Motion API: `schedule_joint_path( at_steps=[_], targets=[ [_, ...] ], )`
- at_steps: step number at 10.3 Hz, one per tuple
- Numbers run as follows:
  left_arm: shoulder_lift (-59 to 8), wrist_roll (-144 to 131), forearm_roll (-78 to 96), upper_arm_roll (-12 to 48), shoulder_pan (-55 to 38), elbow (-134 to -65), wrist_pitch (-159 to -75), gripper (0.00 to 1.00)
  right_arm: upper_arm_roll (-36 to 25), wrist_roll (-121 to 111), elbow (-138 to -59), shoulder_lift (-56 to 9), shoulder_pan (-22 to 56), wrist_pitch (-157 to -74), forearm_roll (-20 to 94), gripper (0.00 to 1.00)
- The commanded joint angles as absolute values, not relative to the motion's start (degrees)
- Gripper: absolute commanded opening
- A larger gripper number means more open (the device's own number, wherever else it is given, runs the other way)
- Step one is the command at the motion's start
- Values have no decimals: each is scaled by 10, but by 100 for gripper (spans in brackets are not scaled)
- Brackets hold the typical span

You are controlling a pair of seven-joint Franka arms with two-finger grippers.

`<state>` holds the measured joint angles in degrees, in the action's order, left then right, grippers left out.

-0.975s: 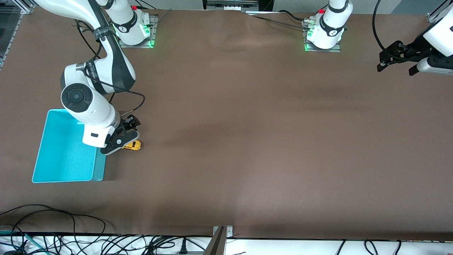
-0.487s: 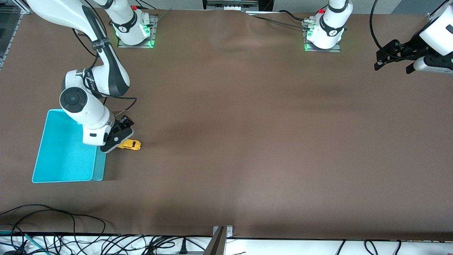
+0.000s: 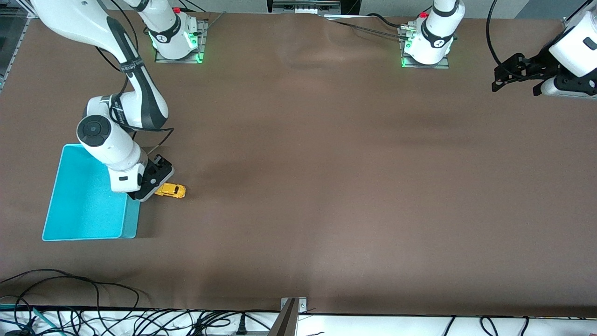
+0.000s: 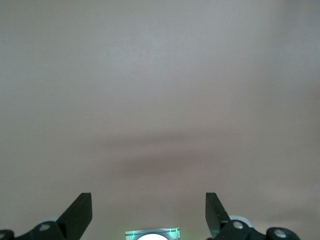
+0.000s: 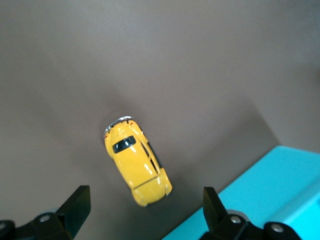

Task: Wind up and store yellow beetle car
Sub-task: 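Reach the right gripper to the car while the left gripper withdraws, then lower the right gripper and close it on the yellow car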

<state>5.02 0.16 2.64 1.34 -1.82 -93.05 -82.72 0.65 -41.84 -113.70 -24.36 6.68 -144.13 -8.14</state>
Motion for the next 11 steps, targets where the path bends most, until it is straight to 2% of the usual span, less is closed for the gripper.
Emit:
schedule_joint_path(
  at_steps=[1,9,10,11],
  targets=[
    [35,-2,25,8,-11,-916,-817,100,14,-451,-1141,-266,61,-1481,-75,100],
    [9,-3,14,16,-17,-881,-815,100,22,-516,-1135,-320,53,-1527,-76,100],
    [10,-1,15,12,-10,-861,-815,100,22,-517,-1135,-323,53,-1529,-76,100],
    [10,-1,16,10,-8,-846,-815,100,22,-525,-1135,-324,52,-1529,-76,91]
  ],
)
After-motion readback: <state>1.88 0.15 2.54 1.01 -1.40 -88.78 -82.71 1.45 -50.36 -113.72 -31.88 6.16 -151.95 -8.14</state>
